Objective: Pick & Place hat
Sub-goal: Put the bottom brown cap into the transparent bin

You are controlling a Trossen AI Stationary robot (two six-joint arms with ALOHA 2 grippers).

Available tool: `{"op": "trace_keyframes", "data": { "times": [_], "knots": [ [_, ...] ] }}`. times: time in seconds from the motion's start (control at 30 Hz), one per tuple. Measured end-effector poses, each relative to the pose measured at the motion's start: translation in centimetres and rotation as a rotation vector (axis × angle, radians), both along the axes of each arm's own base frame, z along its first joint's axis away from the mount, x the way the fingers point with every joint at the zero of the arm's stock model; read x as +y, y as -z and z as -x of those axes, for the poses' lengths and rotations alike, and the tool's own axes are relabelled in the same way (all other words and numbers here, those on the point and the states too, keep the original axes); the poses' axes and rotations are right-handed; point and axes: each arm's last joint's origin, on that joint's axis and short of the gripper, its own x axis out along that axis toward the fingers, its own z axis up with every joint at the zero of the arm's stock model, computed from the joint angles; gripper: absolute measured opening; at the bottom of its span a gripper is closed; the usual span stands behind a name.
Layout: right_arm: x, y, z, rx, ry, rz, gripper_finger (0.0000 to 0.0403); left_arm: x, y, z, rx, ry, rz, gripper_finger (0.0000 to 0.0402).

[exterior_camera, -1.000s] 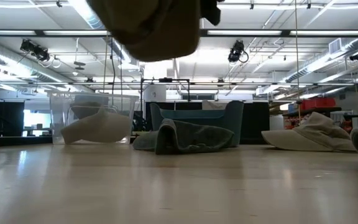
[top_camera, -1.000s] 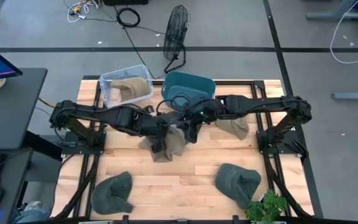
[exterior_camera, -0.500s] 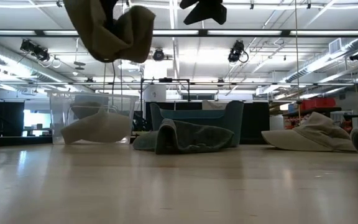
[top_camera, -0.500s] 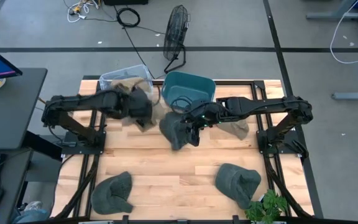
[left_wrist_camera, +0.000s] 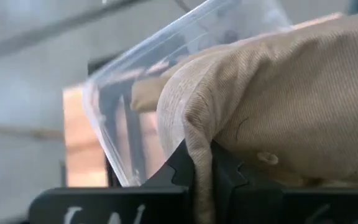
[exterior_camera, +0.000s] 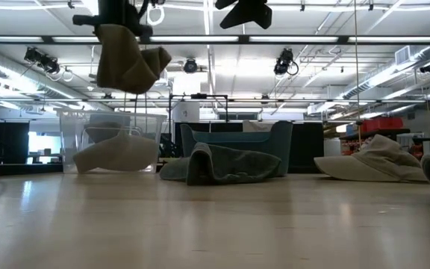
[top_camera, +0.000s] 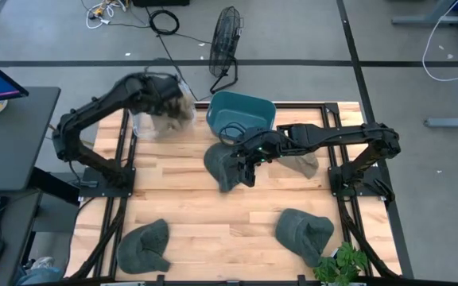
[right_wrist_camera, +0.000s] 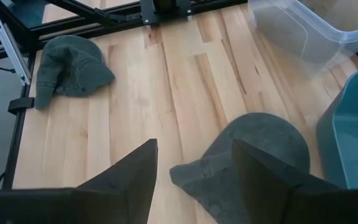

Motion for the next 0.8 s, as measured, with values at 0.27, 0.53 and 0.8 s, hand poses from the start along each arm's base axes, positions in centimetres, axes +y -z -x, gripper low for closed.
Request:
{"op": "trace_keyframes", "data": {
  "times": [0.27, 0.53, 0.8],
  "knots": [
    [0.0, 0.0, 0.0, 0.000, 0.000, 0.000, 0.0210, 4.3, 1.3, 1.4, -0.031, -0.254, 0.048, 0.0028],
    [0.0, 0.0, 0.0, 0.002, -0.005, 0.006, 0.0210, 7.8, 4.1, 1.0, 0.045, -0.356, 0.102, 0.0028],
    [0.0, 0.2, 0.2, 0.032, -0.020, 0.024, 0.0210, 10.9, 7.9, -1.0, 0.114, -0.348, 0.148, 0.0035]
  ]
}}
